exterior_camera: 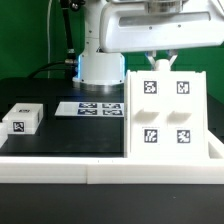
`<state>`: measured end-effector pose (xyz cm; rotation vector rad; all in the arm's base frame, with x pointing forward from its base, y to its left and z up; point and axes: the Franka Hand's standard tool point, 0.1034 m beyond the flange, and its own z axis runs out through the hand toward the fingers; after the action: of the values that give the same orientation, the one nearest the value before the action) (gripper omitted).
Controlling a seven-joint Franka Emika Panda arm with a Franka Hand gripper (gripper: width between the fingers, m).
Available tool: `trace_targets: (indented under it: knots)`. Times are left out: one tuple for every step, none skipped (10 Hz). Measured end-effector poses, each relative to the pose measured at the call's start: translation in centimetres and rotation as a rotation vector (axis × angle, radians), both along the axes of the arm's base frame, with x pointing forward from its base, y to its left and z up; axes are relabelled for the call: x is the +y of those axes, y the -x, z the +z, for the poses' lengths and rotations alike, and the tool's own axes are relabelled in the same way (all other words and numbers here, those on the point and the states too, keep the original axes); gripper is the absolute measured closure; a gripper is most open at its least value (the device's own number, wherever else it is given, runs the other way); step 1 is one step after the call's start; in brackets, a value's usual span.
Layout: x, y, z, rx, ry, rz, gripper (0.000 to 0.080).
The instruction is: Assemble cabinet
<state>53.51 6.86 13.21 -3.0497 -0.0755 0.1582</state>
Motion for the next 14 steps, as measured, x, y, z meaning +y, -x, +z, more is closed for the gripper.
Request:
trace_targets:
  knots:
    - [0.2, -0.6, 0.5, 0.001, -0.002, 0.003, 0.0797]
    - [0.4, -0.7, 0.6, -0.001, -0.003, 0.0, 0.0797]
    - [0.4, -0.7, 0.5, 0.0, -0.003, 0.0, 0.0797]
    - [0.4, -0.7, 0.5, 0.0, -0.003, 0.0, 0.0797]
    - [0.3, -0.7, 0.5, 0.0, -0.003, 0.004, 0.0797]
    - [0.2, -0.7, 0.4, 0.0, -0.003, 0.01, 0.0797]
    - [0.2, -0.7, 0.4, 0.0, -0.003, 0.01, 0.0797]
    - [0.2, -0.7, 0.4, 0.0, -0.003, 0.01, 0.0797]
    - [0.2, -0.7, 0.4, 0.0, -0.003, 0.01, 0.0662]
    - [0.2, -0.7, 0.4, 0.0, -0.003, 0.01, 0.0662]
    - [0.2, -0.7, 0.4, 0.0, -0.003, 0.01, 0.0524]
    - [0.2, -0.7, 0.4, 0.0, -0.003, 0.01, 0.0388]
    - [0.1, -0.6, 0.2, -0.007, -0.001, 0.0, 0.0388]
    - [0.1, 0.3, -0.8, -0.023, 0.012, -0.034, 0.0204]
